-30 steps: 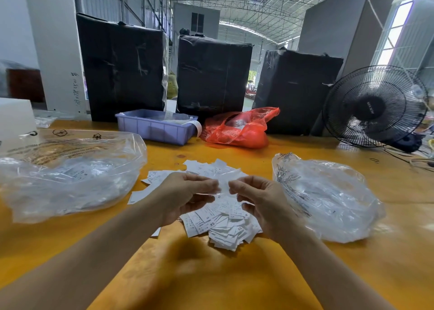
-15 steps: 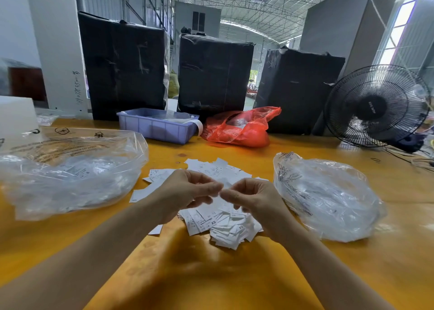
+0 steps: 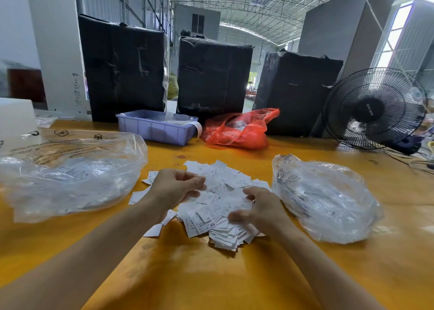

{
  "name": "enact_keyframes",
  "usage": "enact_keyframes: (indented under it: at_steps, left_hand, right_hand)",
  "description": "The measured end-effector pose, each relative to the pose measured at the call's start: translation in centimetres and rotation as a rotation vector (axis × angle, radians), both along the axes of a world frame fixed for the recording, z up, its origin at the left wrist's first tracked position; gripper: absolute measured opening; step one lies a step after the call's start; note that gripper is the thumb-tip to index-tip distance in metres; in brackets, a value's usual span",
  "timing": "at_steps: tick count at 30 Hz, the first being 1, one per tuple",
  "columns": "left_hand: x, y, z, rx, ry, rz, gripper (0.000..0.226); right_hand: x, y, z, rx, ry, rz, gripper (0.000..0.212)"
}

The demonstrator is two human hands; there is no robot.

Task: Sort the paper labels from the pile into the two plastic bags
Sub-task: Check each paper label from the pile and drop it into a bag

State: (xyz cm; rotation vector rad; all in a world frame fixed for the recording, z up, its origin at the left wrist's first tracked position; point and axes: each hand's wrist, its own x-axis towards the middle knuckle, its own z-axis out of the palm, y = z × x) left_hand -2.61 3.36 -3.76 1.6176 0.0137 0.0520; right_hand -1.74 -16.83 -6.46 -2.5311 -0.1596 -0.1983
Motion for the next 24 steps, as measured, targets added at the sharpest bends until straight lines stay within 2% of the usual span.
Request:
enact_keyframes:
  at_steps: [2,6,9,15,19,24]
  left_hand:
    - [-0.1,-0.1,0.0,-0.012,0.004,-0.008,0.008]
    - [-0.3,-0.4,-0.3,0.041,-0.013,-0.035,0.006]
    - [-0.2,-0.6,-0.6,0.089,-0.029,-0.050,0.007]
    - [-0.1,-0.8,-1.1,0.121,-0.013,-0.083,0.008]
    - [-0.2,-0.9,-1.2,0.105,0.018,-0.115,0.008]
    - [-0.4,-1.2,-0.9,0.070,0.048,-0.134,0.010]
  right_hand:
    - [-0.2,-0.3,0.3,0.124,0.008,0.008,0.077]
    - [-0.2,-0.9,0.5,0.248,-0.042,-0.021,0.042]
    - [0.0,-1.4,0.4,0.321,-0.067,-0.068,0.031]
    - [0.2,-2.3,0.9,0.724,0.038,-0.029,0.026]
    - [-0.1,-2.1,1.4,1.108,0.207,0.055,0.025]
    - [-0.9,-0.8,2.1,1.179,0.275,0.180,0.027]
